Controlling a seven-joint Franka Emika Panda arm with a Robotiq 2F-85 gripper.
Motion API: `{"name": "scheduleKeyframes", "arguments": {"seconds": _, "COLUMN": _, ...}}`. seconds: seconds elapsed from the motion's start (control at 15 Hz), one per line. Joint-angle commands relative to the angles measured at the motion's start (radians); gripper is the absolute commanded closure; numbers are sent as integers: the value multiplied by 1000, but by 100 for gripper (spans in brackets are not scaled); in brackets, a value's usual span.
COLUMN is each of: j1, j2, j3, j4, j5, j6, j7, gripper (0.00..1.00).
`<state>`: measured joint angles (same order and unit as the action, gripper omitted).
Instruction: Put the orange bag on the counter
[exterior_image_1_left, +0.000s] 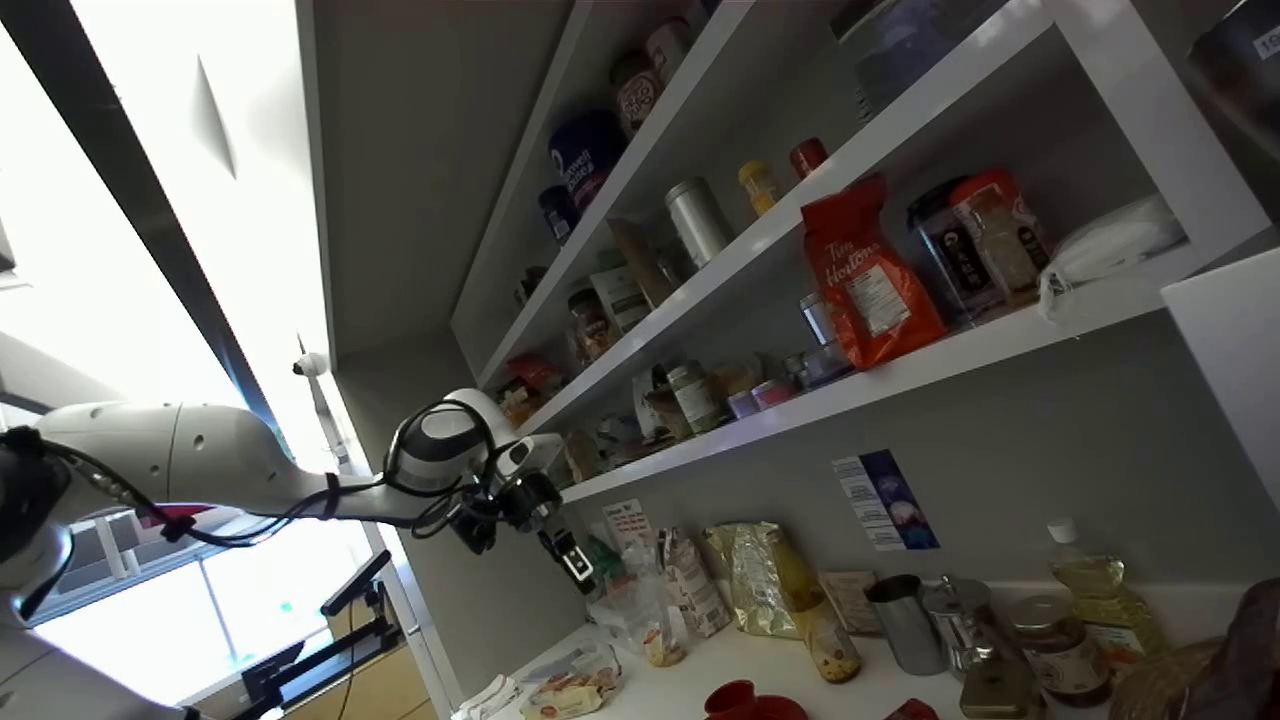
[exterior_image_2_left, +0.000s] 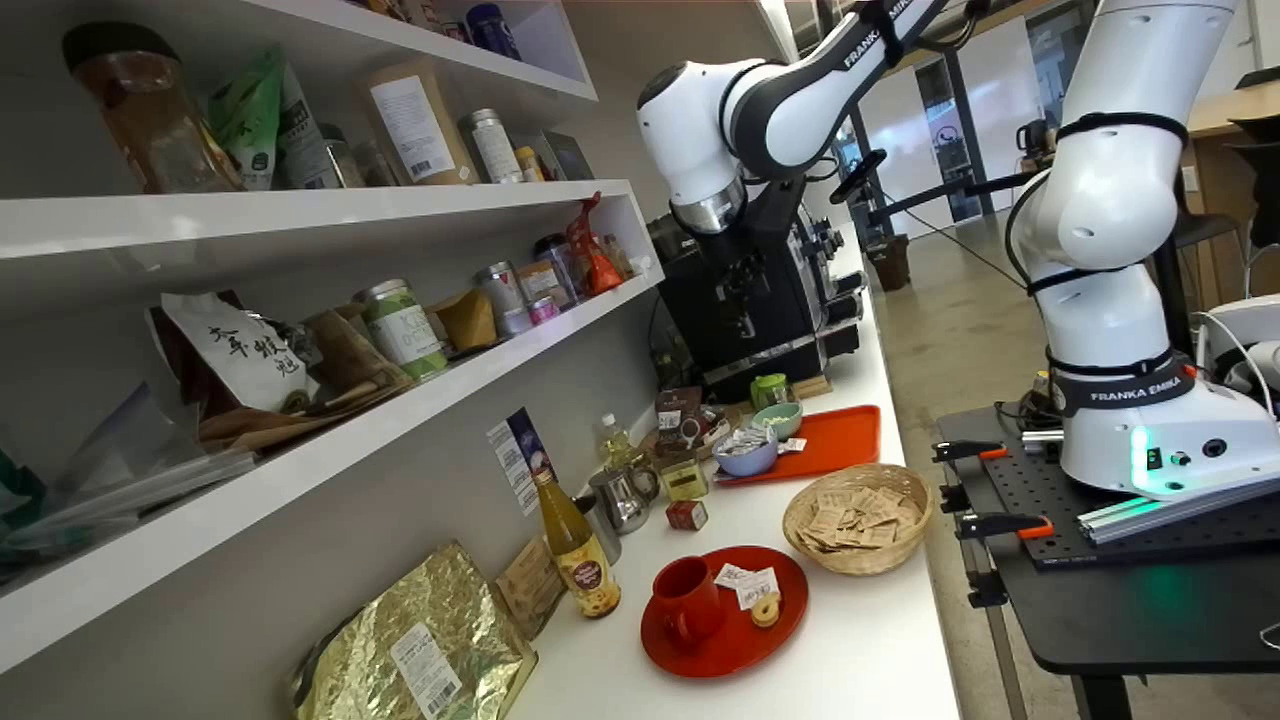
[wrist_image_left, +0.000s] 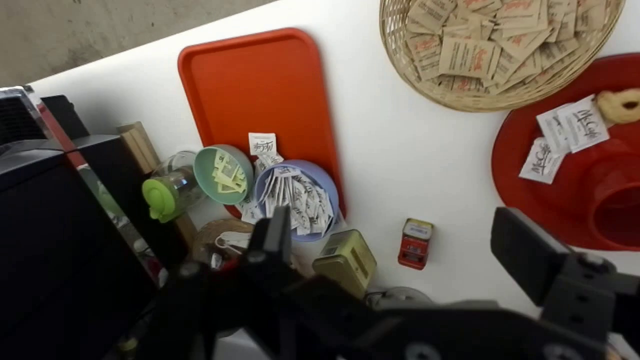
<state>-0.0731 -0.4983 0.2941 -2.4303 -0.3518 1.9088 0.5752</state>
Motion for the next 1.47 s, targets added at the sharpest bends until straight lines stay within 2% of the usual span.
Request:
{"name": "scheduleKeyframes", "arguments": {"seconds": 0.0, "j1": -6, "j2": 30, "j3": -49, "j4": 53, "j5": -45, "j6": 48, "j7": 25, "gripper": 0}}
{"name": "scheduleKeyframes", "arguments": {"seconds": 0.2, "j1": -18, "j2": 29, "j3": -78, "j4": 87, "j5": -63, "j6": 83, "j7": 19, "gripper": 0}}
{"name": "scheduleKeyframes", "arguments": {"seconds": 0.73, "j1": -74, "j2": -6, "j3": -136, "j4": 176, "j5": -148, "j6": 46, "j7": -5, "gripper": 0}}
{"name": "scheduleKeyframes", "arguments": {"seconds": 1.13, "j1": -96, "j2": 121, "j3": -238, "j4": 260, "j5": -143, "j6": 142, "j7": -149, "gripper": 0}}
{"name": "scheduleKeyframes", "arguments": {"seconds": 1.4, "j1": -131, "j2": 241, "j3": -320, "j4": 414, "j5": -153, "j6": 168, "j7": -280, "gripper": 0}}
